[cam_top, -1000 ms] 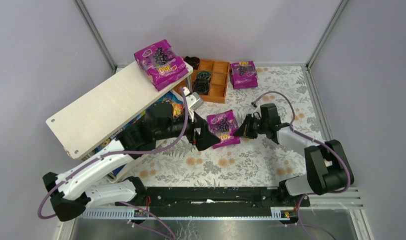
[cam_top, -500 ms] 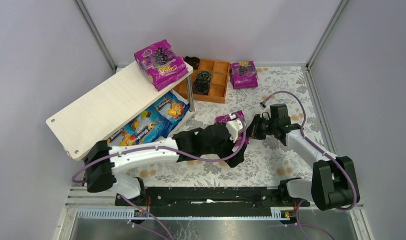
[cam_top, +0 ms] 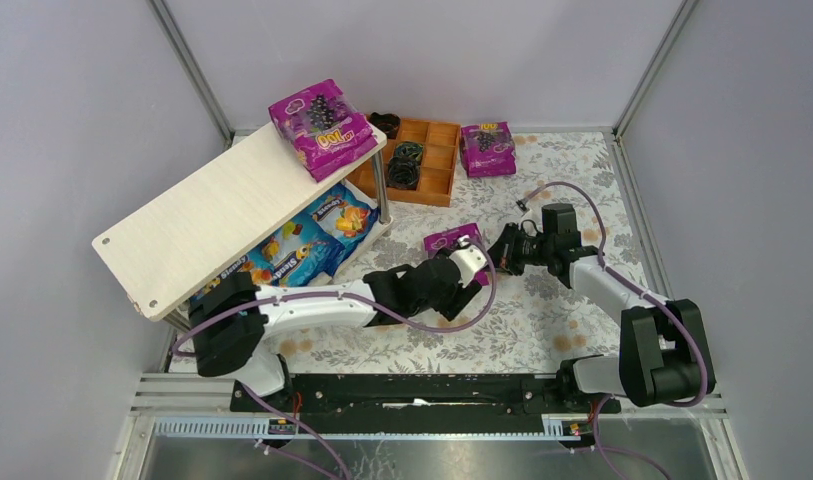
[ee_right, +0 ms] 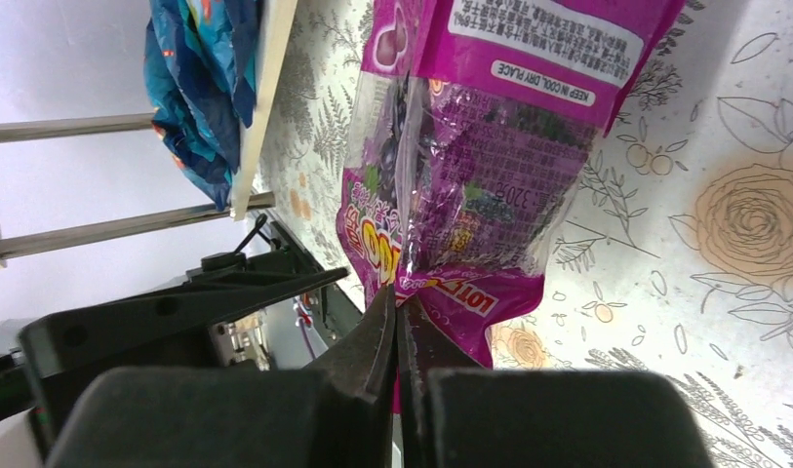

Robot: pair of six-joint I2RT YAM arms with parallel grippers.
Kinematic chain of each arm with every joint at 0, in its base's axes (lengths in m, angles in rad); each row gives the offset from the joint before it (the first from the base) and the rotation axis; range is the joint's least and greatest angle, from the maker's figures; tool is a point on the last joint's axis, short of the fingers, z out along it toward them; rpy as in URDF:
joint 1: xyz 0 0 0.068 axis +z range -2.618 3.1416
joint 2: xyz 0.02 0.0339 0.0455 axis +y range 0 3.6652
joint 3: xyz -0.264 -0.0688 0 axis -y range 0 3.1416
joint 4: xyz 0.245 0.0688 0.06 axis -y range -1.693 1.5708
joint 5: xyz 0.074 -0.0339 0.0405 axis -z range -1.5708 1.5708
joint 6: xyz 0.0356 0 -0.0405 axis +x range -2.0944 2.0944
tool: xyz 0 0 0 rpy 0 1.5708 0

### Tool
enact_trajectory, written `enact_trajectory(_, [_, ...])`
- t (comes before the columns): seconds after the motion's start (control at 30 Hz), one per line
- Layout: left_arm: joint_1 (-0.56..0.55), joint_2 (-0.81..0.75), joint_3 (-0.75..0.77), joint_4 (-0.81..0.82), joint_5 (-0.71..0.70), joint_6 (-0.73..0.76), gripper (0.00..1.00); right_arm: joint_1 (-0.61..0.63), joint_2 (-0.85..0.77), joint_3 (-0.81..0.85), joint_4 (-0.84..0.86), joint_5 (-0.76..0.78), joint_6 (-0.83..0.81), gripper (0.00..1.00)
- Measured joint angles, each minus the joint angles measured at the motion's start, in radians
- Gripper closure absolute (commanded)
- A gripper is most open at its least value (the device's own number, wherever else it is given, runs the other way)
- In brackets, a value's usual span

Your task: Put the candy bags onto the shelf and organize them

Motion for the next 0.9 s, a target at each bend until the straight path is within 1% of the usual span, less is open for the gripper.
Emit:
enact_trajectory(0.1, [0.016,0.048,-0.001,0.030,-0.002,0.023,0.51,0.000,0.000,-0.002,0.014,-0.018,0.024,1.00])
enact_trajectory(0.17, [0.029,0.084,-0.001,0.038,-0.008,0.032,0.53,0.000,0.000,-0.002,0.014,-0.024,0.028,1.00])
enact_trajectory(0.23, [0.040,0.108,-0.001,0.040,-0.014,0.033,0.61,0.000,0.000,-0.001,0.013,-0.027,0.029,1.00])
enact_trajectory(0.4, [0.052,0.119,0.000,0.057,-0.030,0.038,0.72,0.000,0.008,0.019,-0.008,-0.026,0.027,1.00])
enact_trajectory(0.5, [0.052,0.119,0.006,0.056,-0.035,0.050,0.85,0.000,0.021,0.040,-0.016,-0.027,0.029,1.00])
enact_trajectory(0.57, [0.052,0.120,0.009,0.058,-0.044,0.055,0.99,0.000,0.028,0.050,-0.020,-0.028,0.031,0.99])
enact_trajectory(0.6, [0.053,0.120,0.009,0.059,-0.048,0.056,1.00,0.000,0.032,0.055,-0.021,-0.029,0.031,0.92])
enact_trajectory(0.63, [0.055,0.120,0.010,0.058,-0.052,0.055,1.00,0.000,0.036,0.056,-0.021,-0.029,0.032,0.75])
enact_trajectory(0.73, [0.056,0.126,0.026,0.042,-0.063,0.046,1.00,0.000,0.041,0.060,-0.017,-0.028,0.045,0.37])
enact_trajectory(0.83, [0.057,0.138,0.046,0.026,-0.066,0.026,1.00,0.000,0.040,0.061,0.000,-0.024,0.062,0.09])
enact_trajectory(0.87, [0.059,0.141,0.054,0.018,-0.065,0.018,1.00,0.000,0.039,0.061,0.005,-0.016,0.069,0.03])
enact_trajectory(0.9, [0.061,0.145,0.064,0.010,-0.063,0.008,1.00,0.000,0.034,0.057,0.014,-0.002,0.079,0.01])
